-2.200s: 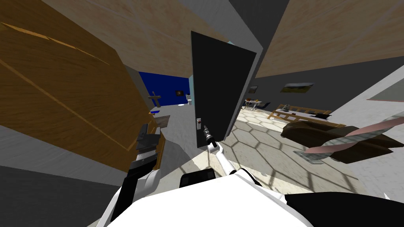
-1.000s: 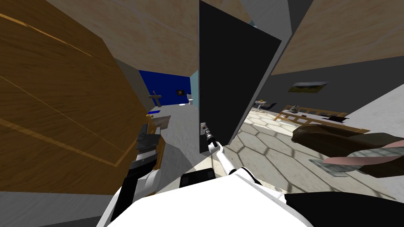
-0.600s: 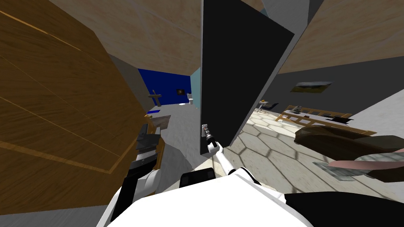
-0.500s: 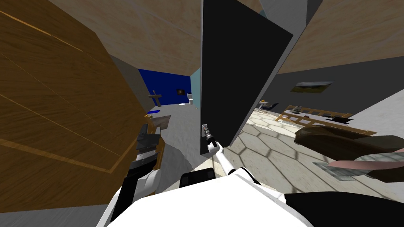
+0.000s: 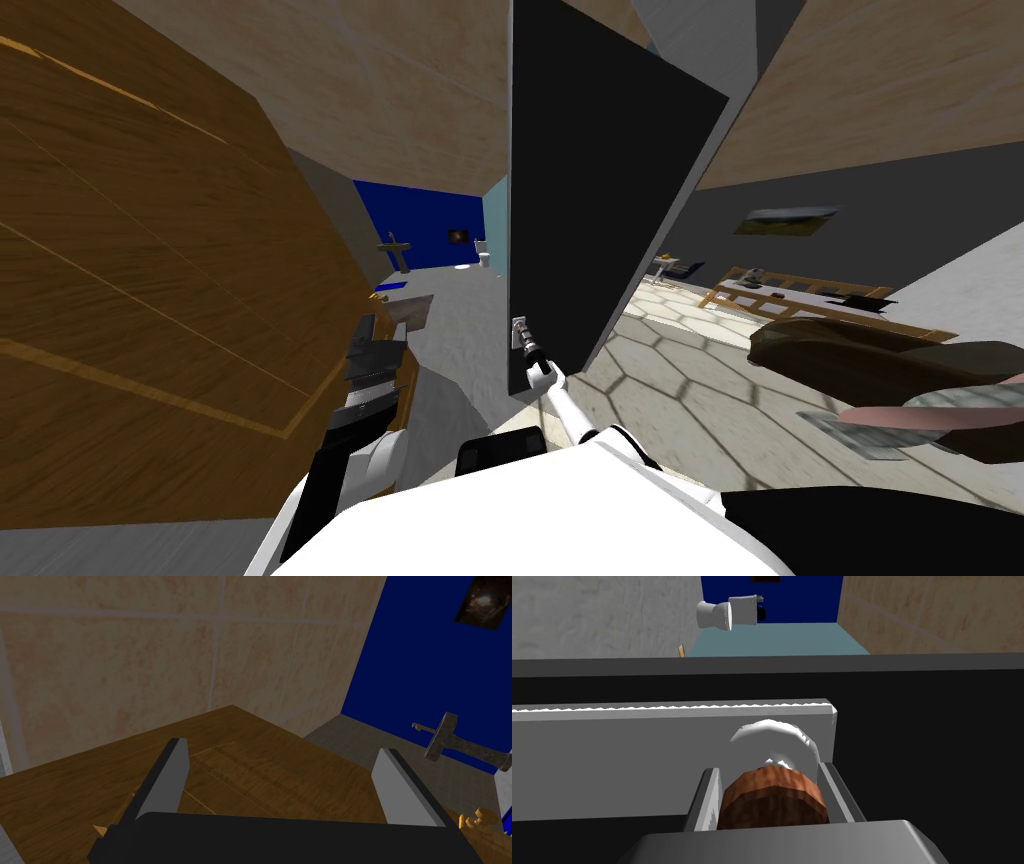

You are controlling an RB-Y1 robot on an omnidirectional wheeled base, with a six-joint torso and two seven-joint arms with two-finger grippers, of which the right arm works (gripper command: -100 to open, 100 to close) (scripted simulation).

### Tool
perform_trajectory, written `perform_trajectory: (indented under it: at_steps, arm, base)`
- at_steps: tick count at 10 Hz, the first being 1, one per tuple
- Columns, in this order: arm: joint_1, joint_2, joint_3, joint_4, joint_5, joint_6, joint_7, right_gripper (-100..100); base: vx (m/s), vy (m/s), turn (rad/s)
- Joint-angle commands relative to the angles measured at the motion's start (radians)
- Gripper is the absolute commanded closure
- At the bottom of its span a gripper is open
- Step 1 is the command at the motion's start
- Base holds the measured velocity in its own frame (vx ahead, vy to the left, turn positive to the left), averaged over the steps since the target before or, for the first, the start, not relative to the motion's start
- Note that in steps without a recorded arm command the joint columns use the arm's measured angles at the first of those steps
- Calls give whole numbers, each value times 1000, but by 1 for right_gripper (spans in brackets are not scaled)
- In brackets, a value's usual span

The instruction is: Push the door open

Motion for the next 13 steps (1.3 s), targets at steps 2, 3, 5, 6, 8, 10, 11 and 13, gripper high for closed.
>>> perform_trajectory:
  at_steps: [2, 3, 5, 6, 8, 10, 11, 13]
  arm:
    - [-4, -18, -21, -5, -4, 0, 4, 100]
    - [-4, -23, -31, -4, -6, 0, 6, 100]
    - [-6, -34, -54, -2, -11, 0, 12, 100]
    - [-6, -37, -61, -2, -12, 0, 14, 100]
    - [-8, -47, -90, 1, -18, 0, 22, 100]
    - [-8, -50, -97, 2, -19, 0, 23, 100]
    - [-9, -54, -113, 3, -22, 0, 27, 100]
    - [-10, -57, -129, 5, -25, 0, 32, 100]
  base:
    - [149, 70, -37]
    - [193, 76, -38]
    - [187, 107, -55]
    - [171, 85, -49]
    - [167, 93, -67]
    - [123, 89, -54]
    - [86, 72, -23]
    - [107, 83, -65]
